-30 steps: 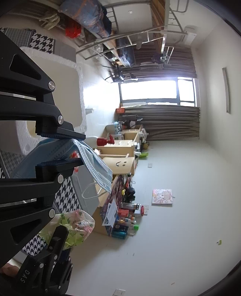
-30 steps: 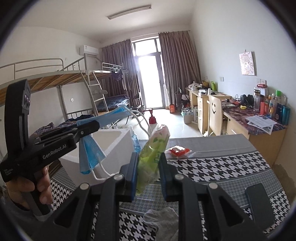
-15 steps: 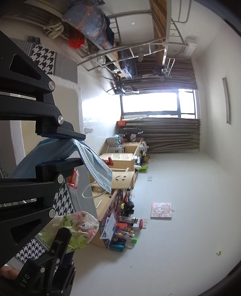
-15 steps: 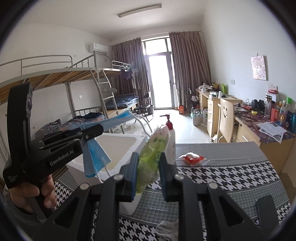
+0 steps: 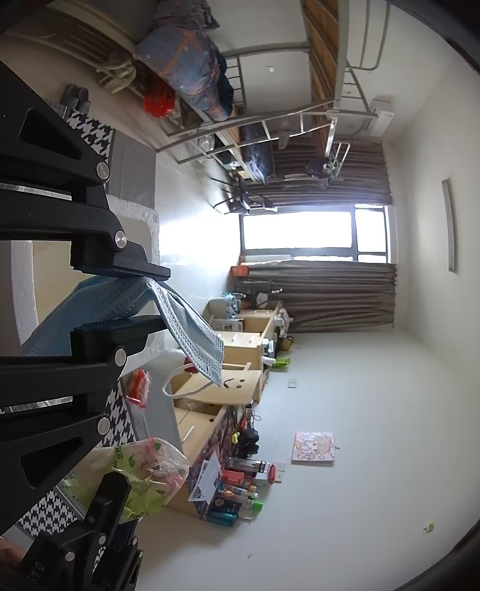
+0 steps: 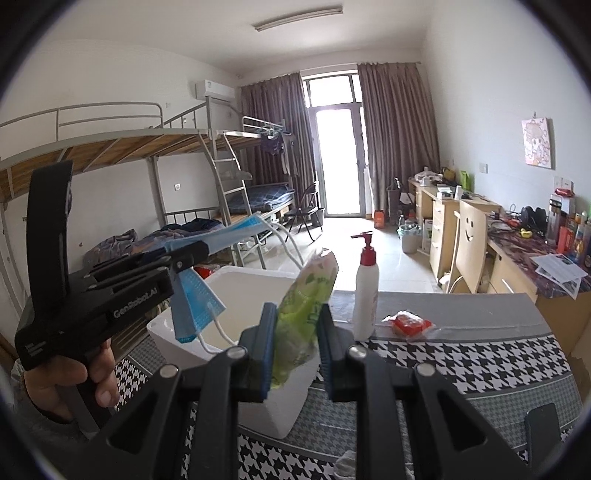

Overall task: Organize soft objects
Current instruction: 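Lift and carry the blue mask and plastic bag over the white foam box, then open the left tool to drop the blue mask into the foam box, then lower the plastic bag into the foam box and open the right tool, then withdraw both tools from the box toward the grey cloth on the table, then lower the left tool onto the white roll and close it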

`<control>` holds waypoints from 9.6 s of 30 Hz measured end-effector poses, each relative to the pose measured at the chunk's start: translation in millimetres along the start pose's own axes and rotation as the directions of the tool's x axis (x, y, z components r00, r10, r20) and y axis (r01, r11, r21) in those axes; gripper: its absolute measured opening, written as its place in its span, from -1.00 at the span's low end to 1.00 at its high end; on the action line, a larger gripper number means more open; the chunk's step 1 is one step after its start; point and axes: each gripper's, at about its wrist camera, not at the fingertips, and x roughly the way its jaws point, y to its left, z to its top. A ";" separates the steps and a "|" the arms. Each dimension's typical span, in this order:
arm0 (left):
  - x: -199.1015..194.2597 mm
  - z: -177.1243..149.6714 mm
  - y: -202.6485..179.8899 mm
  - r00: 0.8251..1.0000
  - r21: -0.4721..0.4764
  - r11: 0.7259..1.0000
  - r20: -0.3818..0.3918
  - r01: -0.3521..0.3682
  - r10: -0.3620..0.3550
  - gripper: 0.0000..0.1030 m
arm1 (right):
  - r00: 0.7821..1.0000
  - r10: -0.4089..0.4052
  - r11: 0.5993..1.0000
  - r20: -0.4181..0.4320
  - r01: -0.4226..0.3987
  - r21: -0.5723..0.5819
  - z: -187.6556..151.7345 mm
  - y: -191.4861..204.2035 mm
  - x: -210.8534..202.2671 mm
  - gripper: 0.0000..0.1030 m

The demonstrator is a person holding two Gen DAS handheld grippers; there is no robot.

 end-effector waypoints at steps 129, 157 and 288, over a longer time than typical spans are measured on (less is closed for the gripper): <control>-57.1 -60.4 70.8 0.996 -0.075 0.994 -0.026 -0.082 0.080 0.98 | 1.000 0.011 0.999 -0.024 -0.012 -0.033 13.1 42.6 31.0 0.83; -93.2 -61.7 19.6 0.999 -0.022 0.999 0.007 0.047 -0.047 0.98 | 0.994 -0.088 0.995 0.058 0.090 -0.037 -16.4 27.7 -48.3 0.94; -3.0 -195.8 -138.5 0.779 0.089 0.859 -0.478 0.504 -0.407 0.11 | 0.946 -0.247 0.940 -0.210 0.286 0.186 -146.0 -89.6 -60.9 0.94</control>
